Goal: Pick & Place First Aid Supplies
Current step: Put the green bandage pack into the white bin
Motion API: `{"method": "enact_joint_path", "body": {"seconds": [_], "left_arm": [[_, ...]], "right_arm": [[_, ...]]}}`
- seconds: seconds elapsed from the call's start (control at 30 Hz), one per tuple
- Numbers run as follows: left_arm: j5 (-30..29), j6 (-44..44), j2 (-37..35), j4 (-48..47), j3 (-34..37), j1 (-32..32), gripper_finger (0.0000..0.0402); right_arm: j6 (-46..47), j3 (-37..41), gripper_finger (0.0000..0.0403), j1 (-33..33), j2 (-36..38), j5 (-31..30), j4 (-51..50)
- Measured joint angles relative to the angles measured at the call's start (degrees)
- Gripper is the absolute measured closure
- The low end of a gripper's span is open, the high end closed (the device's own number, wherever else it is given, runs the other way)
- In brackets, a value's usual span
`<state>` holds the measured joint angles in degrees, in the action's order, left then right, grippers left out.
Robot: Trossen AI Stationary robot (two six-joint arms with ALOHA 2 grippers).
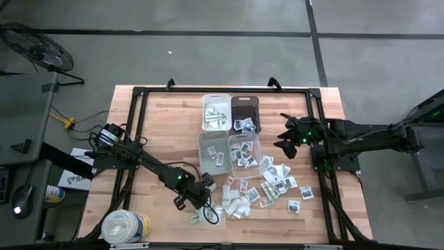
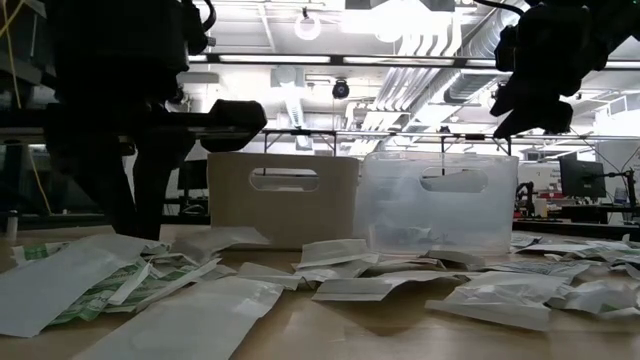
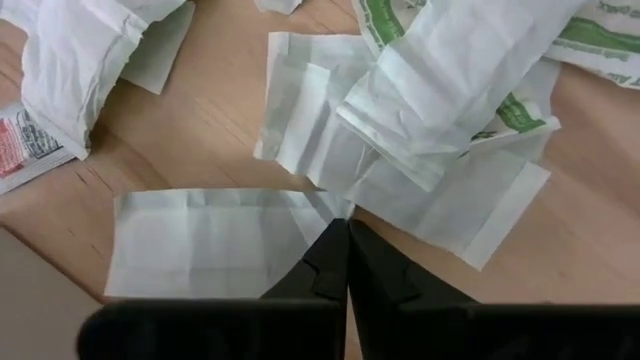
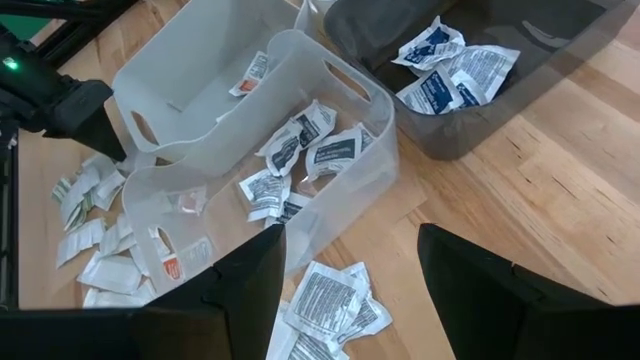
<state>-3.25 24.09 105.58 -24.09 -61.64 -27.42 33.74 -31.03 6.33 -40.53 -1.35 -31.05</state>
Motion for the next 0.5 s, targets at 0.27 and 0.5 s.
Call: {"method": "enact_joint_path", "body": {"seconds": [0.27,0.5], "left_arm": [[-3.06,-0.16,-0.88,-2.21,-3.79,0.04,0.0401],[-3.58,0.31,-0.90,-5.41,-6.91,0.02,0.0401]], "right_arm": [[-0.02,-0.02,0.0181,-0.01,0.00,0.42,0.01],[-0.06,-0.02,0.0181,-0.01,0.00,0.46,0.01]]}}
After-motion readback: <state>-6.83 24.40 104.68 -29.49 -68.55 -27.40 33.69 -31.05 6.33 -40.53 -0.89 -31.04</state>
